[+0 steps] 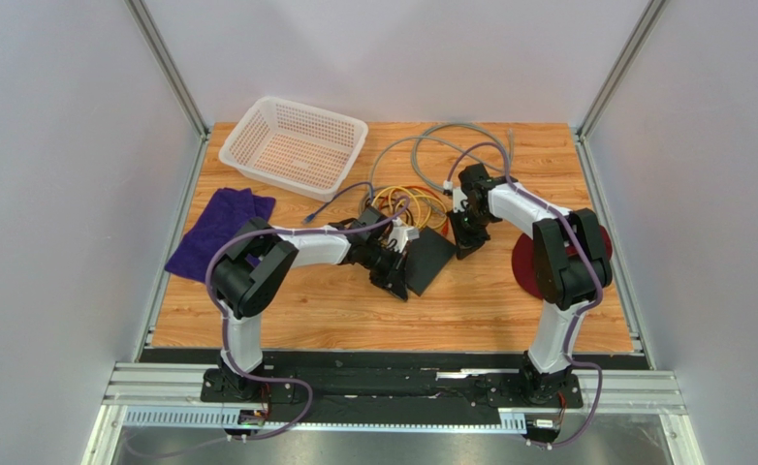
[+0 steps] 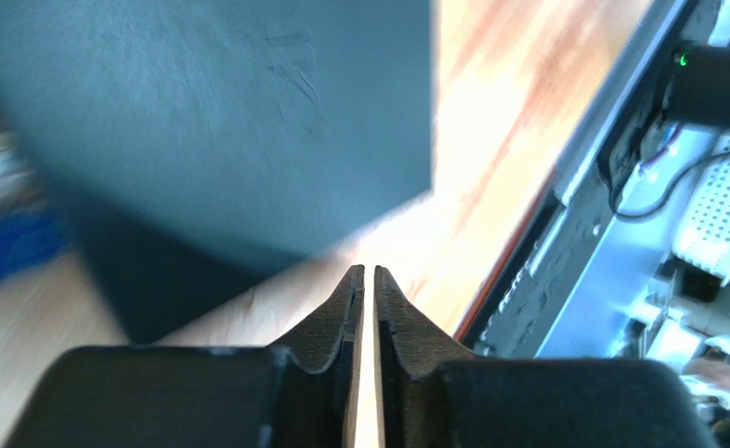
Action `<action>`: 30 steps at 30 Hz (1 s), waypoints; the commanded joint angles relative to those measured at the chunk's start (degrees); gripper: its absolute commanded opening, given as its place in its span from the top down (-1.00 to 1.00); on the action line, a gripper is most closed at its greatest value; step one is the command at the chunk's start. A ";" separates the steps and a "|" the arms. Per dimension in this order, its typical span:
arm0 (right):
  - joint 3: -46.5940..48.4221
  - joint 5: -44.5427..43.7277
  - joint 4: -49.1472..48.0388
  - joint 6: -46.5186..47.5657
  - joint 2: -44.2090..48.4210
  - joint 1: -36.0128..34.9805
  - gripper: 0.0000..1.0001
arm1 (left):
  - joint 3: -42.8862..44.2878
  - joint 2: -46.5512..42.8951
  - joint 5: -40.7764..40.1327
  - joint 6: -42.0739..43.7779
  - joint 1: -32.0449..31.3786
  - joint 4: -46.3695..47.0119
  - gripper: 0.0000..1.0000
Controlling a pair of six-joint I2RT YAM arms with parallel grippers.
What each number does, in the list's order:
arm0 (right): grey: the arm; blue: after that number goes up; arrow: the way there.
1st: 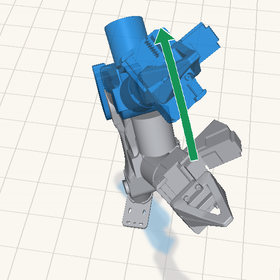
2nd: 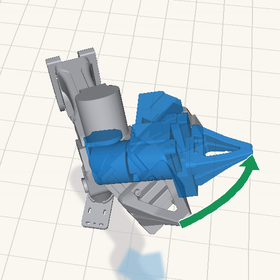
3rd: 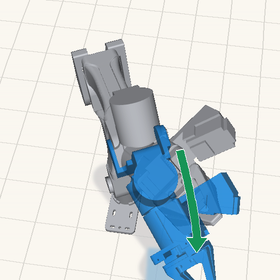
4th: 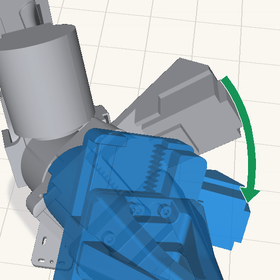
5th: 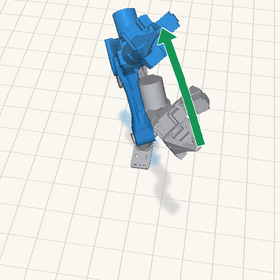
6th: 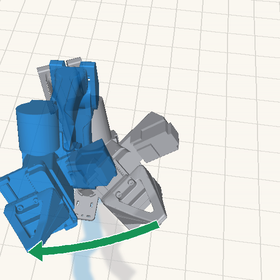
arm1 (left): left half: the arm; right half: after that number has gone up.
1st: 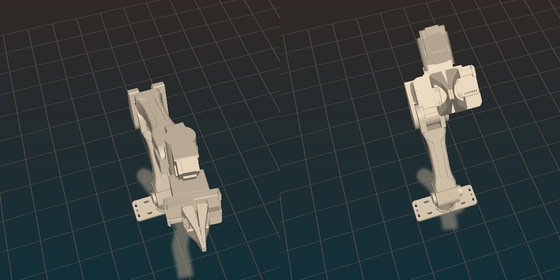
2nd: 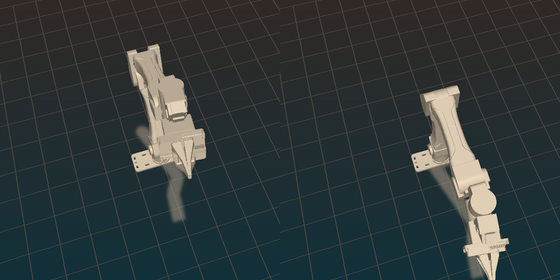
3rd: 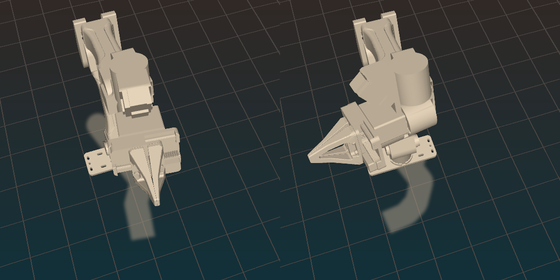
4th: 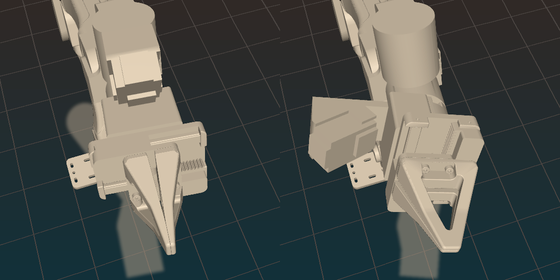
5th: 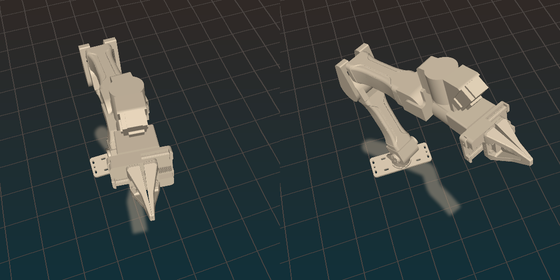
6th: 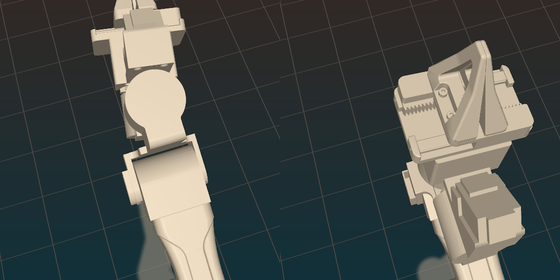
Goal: Pull the plug from the switch port
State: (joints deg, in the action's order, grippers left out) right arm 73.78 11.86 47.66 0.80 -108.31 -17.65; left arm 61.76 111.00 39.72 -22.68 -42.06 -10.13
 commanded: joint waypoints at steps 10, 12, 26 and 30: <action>11.98 3.79 -2.48 3.42 0.15 -0.37 0.02 | 9.79 -13.10 -14.06 20.39 12.00 -14.40 0.19; 15.24 4.92 -2.92 4.30 -2.77 -0.37 -0.02 | 8.39 -12.21 -13.89 20.92 12.09 -12.21 0.38; 23.78 16.97 0.94 10.27 -15.44 -1.95 0.11 | -1.99 -9.84 -7.29 20.39 9.29 2.83 0.44; 24.92 19.95 2.08 11.33 -17.19 -3.00 0.27 | -2.17 -6.68 -6.59 19.52 7.61 4.77 0.43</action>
State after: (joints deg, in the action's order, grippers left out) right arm 96.77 27.55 47.92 9.39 -123.44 -19.49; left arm 59.64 101.86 30.85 -2.76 -32.73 -10.63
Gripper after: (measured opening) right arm 0.403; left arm 0.282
